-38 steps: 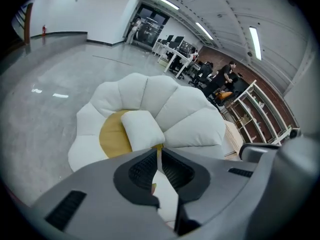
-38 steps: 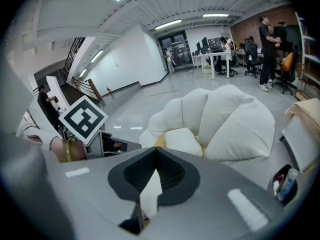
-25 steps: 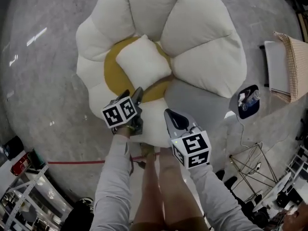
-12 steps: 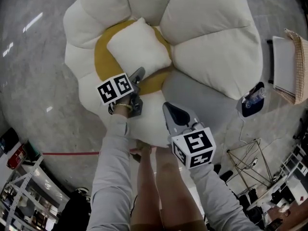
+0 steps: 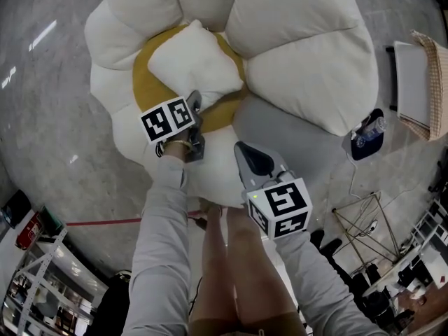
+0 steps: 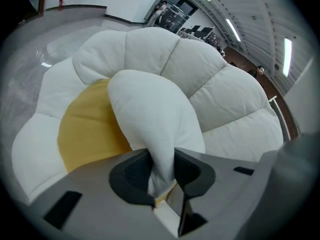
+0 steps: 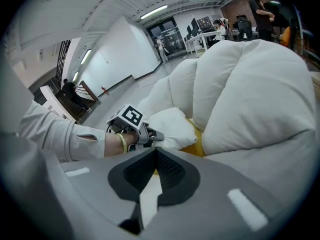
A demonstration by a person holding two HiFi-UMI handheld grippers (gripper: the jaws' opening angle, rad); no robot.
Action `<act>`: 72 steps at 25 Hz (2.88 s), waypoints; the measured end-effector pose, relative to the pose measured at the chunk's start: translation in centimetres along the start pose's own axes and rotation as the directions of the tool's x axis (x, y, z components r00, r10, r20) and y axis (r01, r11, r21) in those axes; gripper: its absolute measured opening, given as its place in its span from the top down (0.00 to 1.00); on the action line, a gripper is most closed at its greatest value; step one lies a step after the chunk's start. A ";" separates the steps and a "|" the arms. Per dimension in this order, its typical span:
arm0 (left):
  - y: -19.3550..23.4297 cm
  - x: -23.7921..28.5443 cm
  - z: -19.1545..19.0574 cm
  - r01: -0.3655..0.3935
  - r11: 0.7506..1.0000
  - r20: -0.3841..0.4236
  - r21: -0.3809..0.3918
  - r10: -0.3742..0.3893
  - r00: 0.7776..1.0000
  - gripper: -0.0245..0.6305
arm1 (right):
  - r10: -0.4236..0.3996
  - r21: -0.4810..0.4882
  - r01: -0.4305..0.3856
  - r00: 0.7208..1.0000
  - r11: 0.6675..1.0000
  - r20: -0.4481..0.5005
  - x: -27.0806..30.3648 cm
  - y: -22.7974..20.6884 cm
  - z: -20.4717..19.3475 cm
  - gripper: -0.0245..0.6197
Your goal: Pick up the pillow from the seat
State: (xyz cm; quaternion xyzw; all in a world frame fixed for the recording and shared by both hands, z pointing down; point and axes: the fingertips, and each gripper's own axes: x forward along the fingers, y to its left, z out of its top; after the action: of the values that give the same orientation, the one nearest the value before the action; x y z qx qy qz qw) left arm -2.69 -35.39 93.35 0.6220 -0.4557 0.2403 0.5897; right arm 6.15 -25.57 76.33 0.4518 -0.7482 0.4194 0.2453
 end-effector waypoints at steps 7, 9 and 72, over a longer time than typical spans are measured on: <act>-1.8 -3.2 0.4 0.054 0.998 0.017 0.040 -0.055 0.998 0.83 | -0.019 -0.014 0.020 0.999 1.000 0.028 -1.6 0.9 1.1 0.96; -2.2 -4.4 0.2 0.070 0.997 0.024 0.036 -0.071 0.997 0.83 | -0.026 -0.019 0.027 0.999 0.999 0.038 -2.1 1.3 1.4 0.96; -11.7 -53.0 -16.9 0.142 0.949 0.255 0.283 -0.217 0.942 0.83 | 0.066 -0.275 0.015 0.958 0.961 0.280 -32.9 26.8 2.2 0.96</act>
State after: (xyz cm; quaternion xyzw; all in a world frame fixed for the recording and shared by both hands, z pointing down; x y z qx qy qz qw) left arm -13.60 -5.52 46.17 0.7611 -0.4406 0.1516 0.4512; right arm -1.91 -5.55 39.77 0.4596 -0.8325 0.2449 0.1890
